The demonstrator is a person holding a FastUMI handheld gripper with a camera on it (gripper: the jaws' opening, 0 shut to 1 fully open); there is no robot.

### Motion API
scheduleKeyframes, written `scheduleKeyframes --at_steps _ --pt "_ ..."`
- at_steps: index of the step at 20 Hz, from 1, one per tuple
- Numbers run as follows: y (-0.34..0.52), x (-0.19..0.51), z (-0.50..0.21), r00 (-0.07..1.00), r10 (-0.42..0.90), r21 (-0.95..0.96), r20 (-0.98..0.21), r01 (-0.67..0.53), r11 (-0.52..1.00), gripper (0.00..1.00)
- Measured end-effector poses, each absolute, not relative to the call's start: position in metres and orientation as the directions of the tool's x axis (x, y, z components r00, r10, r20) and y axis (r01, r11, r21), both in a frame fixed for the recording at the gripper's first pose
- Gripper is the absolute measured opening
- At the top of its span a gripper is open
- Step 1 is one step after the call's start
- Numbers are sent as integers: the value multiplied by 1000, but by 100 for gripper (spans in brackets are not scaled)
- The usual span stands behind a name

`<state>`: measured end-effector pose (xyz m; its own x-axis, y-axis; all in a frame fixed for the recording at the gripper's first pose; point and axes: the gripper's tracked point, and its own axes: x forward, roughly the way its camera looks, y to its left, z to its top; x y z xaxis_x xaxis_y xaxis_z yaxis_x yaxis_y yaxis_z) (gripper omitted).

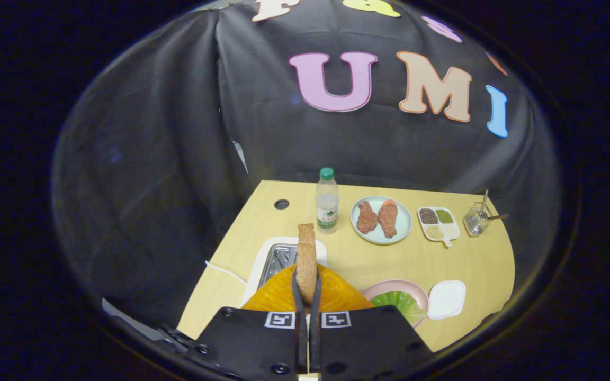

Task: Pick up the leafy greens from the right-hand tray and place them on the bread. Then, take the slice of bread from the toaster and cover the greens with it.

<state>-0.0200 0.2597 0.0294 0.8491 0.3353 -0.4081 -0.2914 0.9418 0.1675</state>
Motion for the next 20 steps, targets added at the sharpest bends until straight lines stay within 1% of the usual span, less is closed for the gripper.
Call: scheduleKeyframes --at_steps 3,6,11,16,20 --pt "232 -27 49 866 341 209 -366 -280 937 4" --pt "197 -26 43 878 311 199 -364 -252 947 4" --pt "154 -30 -13 850 305 215 -429 -231 949 4" --pt "137 -23 -74 810 377 329 -450 -242 913 4" --pt "120 -17 -117 781 417 425 -465 -216 879 4"
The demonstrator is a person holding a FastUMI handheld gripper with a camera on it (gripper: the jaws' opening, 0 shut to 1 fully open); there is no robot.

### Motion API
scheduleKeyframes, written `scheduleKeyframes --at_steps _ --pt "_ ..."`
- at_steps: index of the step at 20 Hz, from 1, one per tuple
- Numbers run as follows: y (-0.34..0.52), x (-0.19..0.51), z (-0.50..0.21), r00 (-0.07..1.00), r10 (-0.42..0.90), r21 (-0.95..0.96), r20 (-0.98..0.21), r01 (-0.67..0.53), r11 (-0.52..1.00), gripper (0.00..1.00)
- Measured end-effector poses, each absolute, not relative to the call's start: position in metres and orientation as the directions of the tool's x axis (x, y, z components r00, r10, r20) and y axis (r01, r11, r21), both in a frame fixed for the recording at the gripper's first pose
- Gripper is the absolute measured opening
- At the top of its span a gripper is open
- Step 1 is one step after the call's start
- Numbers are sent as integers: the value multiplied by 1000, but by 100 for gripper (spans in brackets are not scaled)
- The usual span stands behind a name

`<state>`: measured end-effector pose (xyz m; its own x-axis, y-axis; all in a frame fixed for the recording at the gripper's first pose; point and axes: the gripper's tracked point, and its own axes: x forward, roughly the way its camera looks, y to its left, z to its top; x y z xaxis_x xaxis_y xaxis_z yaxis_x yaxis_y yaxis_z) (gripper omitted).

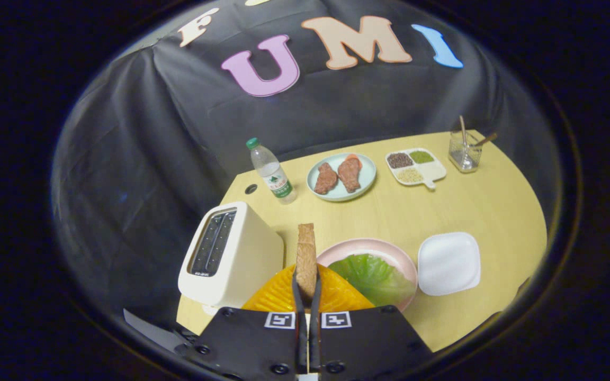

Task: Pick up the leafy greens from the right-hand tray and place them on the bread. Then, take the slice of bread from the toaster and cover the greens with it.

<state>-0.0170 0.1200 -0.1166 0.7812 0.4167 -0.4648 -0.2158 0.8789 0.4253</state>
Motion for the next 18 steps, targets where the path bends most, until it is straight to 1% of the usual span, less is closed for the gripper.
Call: scheduleKeyframes --at_steps 8,11,15,16,17,18 --pt "104 -3 -177 729 501 544 -467 -210 813 4" --pt "89 -1 -201 710 499 545 -498 -191 816 5" --pt "78 6 -219 712 489 573 -503 -148 806 7" --pt "76 7 -222 711 486 572 -508 -143 808 11" --pt "74 8 -226 713 479 569 -511 -137 811 11" --pt "74 10 -229 713 478 567 -512 -137 812 15"
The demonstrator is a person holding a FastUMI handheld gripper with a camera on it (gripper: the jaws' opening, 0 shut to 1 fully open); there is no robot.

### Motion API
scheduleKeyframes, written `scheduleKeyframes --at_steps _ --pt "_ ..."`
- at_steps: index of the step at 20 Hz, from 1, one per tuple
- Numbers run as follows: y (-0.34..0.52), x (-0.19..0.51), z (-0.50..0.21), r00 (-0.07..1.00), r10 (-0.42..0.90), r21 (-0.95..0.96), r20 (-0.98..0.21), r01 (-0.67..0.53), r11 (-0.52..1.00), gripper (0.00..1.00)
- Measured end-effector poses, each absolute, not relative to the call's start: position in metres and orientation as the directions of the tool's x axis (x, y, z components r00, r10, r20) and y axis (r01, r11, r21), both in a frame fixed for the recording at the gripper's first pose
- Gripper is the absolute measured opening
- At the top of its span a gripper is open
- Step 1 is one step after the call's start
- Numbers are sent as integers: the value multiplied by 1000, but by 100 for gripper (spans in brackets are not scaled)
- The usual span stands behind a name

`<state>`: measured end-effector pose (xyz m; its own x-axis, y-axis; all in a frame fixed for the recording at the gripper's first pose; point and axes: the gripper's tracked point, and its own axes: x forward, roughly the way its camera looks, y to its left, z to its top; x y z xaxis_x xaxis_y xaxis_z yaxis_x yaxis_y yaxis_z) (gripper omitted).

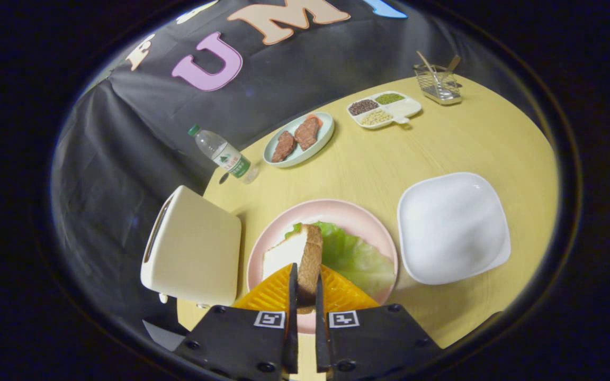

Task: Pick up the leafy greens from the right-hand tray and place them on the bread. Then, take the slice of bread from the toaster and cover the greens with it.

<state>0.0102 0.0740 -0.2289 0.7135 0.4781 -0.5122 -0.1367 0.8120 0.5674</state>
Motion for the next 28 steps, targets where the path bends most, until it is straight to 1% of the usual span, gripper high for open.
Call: scheduleKeyframes --at_steps 4,7,11,13,17,20,22,25,28 --pt "66 11 -237 717 442 535 -539 -114 837 31" --pt "53 12 -247 723 379 478 -578 -77 875 42" --pt "51 10 -247 731 367 446 -575 -96 890 76" --pt "48 7 -239 746 348 416 -567 -105 903 82" --pt "51 -5 -212 776 347 378 -527 -152 913 92" --pt "44 -14 -190 804 298 268 -515 -179 947 95" --pt "37 -15 -168 837 251 155 -487 -200 968 96" --pt "31 -15 -127 894 189 -27 -407 -219 975 96" --pt "32 -18 -75 944 171 -126 -281 -213 969 97"
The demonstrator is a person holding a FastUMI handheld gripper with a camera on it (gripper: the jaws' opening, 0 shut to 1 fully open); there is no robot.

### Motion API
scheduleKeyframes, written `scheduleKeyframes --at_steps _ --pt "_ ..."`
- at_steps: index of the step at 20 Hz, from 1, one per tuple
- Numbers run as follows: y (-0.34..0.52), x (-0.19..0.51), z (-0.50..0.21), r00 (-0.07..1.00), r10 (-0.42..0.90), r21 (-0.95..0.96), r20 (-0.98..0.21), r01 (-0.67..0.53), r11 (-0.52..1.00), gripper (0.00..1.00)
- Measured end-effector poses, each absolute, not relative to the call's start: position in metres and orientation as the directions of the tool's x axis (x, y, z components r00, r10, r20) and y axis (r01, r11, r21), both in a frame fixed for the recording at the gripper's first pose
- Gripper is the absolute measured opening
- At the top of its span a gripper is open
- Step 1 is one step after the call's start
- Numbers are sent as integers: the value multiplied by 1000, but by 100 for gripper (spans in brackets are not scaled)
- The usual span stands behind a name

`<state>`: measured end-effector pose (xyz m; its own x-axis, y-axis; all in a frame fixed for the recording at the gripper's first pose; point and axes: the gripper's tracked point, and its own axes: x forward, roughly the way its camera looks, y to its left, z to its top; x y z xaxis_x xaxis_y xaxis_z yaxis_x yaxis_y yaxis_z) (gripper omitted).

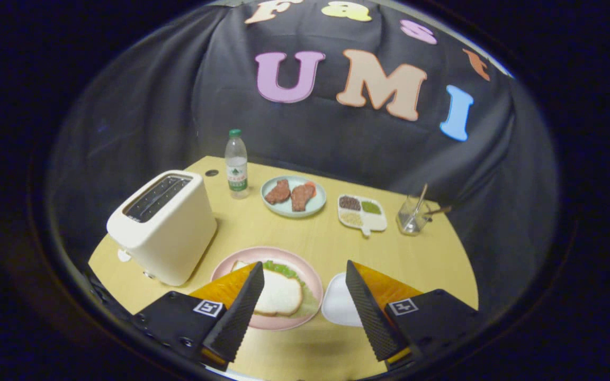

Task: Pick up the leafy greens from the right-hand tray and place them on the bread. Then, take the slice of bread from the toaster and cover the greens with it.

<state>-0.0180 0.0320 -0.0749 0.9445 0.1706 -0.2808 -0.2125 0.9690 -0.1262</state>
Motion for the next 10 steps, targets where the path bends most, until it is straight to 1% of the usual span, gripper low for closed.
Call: scheduleKeyframes --at_steps 1,3,5,7,10 --pt "33 -19 -59 957 168 -135 -236 -203 970 98" --pt "34 -20 -32 974 164 -140 -154 -186 973 98" --pt "33 -21 -13 982 160 -133 -98 -172 976 97" --pt "35 -25 5 984 171 -106 -47 -175 979 97" --pt "36 -33 36 976 203 -88 73 -197 977 97"
